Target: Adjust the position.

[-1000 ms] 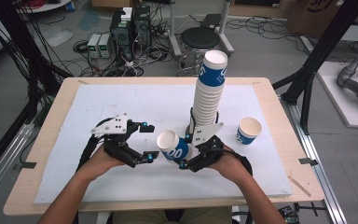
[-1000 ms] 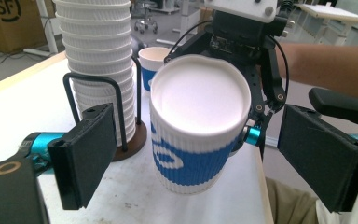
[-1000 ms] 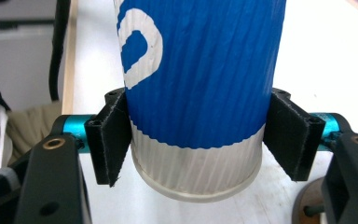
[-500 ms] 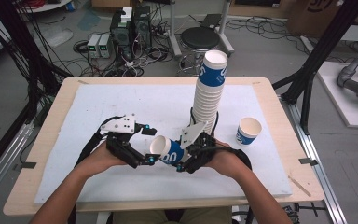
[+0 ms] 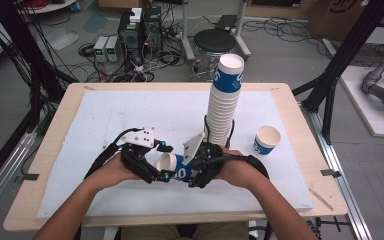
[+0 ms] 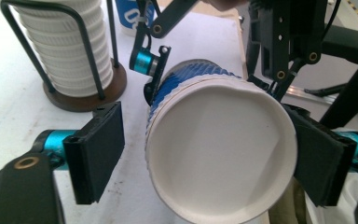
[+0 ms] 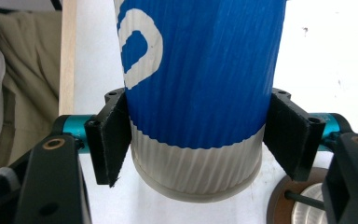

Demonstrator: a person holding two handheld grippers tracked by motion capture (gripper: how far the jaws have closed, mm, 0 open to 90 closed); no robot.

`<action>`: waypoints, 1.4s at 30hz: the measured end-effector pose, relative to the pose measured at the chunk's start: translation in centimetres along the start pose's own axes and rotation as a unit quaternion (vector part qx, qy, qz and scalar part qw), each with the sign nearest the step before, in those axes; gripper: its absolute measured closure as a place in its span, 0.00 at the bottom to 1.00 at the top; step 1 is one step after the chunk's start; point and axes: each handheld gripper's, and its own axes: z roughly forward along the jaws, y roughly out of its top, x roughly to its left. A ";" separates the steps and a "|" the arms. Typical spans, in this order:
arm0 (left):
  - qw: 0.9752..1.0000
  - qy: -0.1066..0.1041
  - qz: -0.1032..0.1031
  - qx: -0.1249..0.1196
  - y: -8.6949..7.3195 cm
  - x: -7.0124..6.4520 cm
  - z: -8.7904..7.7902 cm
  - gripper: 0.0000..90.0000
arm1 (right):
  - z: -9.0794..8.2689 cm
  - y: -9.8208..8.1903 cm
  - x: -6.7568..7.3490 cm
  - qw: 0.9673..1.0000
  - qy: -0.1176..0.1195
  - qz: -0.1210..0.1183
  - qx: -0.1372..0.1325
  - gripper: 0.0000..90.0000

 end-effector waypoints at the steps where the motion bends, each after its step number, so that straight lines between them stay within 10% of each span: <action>1: 1.000 -0.005 -0.001 0.001 0.0 0.0 0.1 0.23 | 0.0 0.0 0.0 1.000 0.003 -0.001 0.004 0.33; 14: 1.000 -0.013 0.025 -0.001 -0.4 0.2 0.1 0.33 | -0.2 -0.2 0.0 1.000 0.002 0.002 0.013 0.27; 22: 0.999 -0.017 0.010 -0.034 -1.2 0.6 -0.2 0.33 | -1.2 -1.0 -0.2 0.998 -0.001 0.014 -0.059 0.23; 42: 0.994 0.002 -0.003 -0.108 -3.3 1.5 -1.1 0.33 | -3.1 -5.0 -0.3 0.970 -0.016 0.103 -0.221 0.23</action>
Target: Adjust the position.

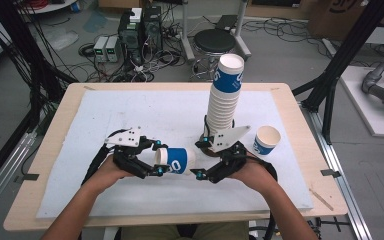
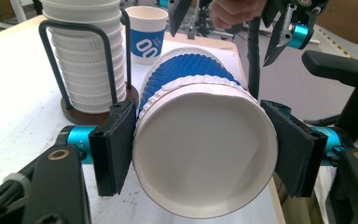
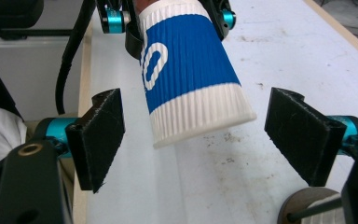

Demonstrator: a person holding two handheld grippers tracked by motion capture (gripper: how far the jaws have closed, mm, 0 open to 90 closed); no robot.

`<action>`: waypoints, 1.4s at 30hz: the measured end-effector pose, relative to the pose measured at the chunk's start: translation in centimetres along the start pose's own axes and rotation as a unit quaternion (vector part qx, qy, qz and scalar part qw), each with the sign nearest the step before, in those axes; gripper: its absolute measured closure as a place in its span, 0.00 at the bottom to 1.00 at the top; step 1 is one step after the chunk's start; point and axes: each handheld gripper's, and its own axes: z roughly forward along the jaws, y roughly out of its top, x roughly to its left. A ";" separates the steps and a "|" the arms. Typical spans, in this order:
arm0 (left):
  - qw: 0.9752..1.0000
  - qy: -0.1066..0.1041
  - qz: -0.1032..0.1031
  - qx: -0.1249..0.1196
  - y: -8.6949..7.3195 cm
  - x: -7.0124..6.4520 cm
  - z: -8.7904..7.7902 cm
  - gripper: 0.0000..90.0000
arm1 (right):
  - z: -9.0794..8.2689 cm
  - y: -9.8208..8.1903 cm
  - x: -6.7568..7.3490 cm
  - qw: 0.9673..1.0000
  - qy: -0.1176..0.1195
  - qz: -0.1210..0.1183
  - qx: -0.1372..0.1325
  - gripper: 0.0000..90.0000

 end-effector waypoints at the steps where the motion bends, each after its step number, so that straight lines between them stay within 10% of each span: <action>1: 1.000 0.001 -0.002 -0.005 -0.1 0.0 0.0 0.33 | -0.1 -0.2 0.0 1.000 -0.003 0.003 -0.004 0.23; 28: 0.998 -0.019 0.001 -0.062 -1.1 -0.6 0.3 0.33 | -0.3 -6.0 0.4 0.989 -0.014 0.107 -0.097 0.23; 42: 0.997 -0.034 0.001 -0.076 -1.0 -0.7 0.5 0.33 | 0.5 -6.1 0.4 0.987 0.015 0.113 -0.115 0.23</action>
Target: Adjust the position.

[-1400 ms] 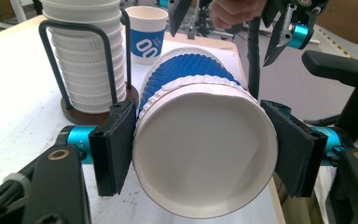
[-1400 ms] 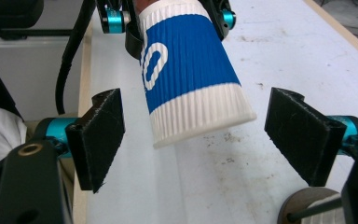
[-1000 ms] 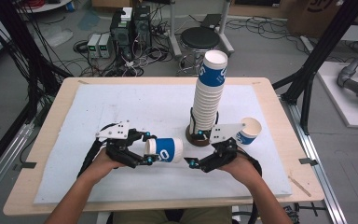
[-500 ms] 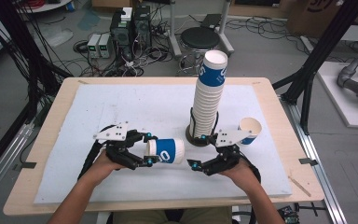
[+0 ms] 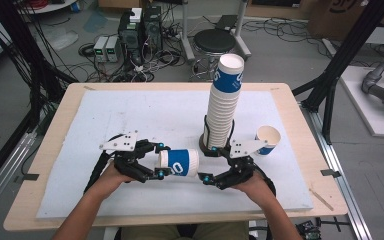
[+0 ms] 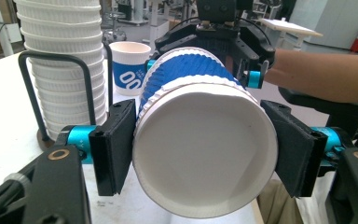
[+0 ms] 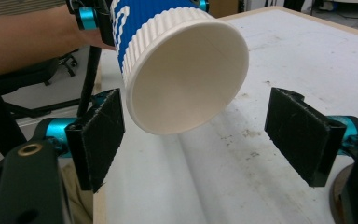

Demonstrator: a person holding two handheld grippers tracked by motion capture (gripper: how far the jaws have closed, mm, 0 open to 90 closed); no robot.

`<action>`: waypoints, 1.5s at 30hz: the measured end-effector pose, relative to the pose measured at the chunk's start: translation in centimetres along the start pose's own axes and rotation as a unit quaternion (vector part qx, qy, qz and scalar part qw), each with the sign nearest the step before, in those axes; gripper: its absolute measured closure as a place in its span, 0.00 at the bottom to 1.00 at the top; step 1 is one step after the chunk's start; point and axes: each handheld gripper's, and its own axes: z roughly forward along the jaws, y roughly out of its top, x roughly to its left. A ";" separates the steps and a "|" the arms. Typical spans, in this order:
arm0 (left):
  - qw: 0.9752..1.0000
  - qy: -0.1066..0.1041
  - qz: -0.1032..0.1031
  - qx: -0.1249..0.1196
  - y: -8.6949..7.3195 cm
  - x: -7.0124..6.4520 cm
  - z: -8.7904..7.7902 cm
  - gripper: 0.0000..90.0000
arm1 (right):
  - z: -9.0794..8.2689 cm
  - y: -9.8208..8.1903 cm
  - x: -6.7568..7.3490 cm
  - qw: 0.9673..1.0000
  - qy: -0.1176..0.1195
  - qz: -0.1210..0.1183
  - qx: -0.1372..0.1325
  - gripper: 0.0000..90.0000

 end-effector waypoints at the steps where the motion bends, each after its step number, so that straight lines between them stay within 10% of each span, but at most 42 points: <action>1: 1.000 -0.001 0.001 0.000 0.0 0.0 0.0 0.33 | 0.0 0.0 0.0 1.000 0.002 0.002 -0.001 0.23; 28: 0.999 -0.044 0.007 -0.010 -0.1 -0.2 0.9 0.34 | 1.6 0.4 -0.1 0.997 0.077 -0.002 -0.013 0.21; 45: 0.999 -0.014 0.014 0.026 -0.2 -0.4 1.1 0.33 | 1.0 0.4 0.0 0.998 0.057 -0.030 -0.004 0.36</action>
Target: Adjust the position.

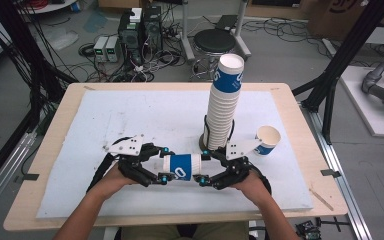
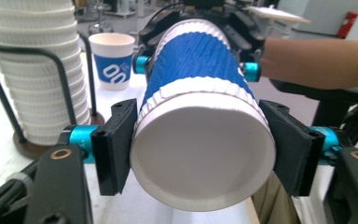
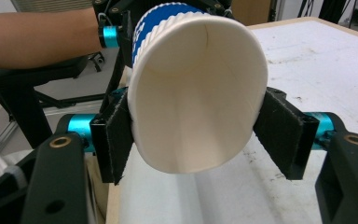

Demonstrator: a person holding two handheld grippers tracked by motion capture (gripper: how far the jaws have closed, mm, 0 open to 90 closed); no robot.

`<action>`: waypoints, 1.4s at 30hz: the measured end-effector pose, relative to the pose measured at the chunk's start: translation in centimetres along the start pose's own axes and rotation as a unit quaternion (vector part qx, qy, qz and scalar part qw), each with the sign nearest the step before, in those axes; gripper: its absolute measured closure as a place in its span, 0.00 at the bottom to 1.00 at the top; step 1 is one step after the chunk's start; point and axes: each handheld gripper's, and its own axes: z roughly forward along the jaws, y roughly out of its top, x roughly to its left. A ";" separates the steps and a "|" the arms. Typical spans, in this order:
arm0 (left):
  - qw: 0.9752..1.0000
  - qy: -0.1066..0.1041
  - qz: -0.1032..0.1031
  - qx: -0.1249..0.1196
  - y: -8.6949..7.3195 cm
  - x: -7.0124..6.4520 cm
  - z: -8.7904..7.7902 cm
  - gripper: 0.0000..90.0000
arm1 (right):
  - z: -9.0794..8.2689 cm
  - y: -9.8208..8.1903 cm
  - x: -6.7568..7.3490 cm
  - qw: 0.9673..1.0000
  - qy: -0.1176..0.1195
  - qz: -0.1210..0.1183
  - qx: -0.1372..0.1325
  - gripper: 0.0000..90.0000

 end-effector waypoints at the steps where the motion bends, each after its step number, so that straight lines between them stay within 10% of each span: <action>1: 1.000 0.004 -0.004 0.001 0.0 0.0 0.1 0.30 | 0.0 0.0 0.0 1.000 0.000 0.001 0.001 0.36; 23: 0.997 0.049 0.005 0.052 2.1 -0.7 -1.0 0.19 | -1.1 1.0 -0.1 0.999 -0.021 -0.015 0.034 0.36; 42: 0.986 0.036 0.034 0.157 4.8 -0.6 0.9 0.19 | -0.2 4.4 0.3 0.990 -0.030 -0.067 0.121 0.35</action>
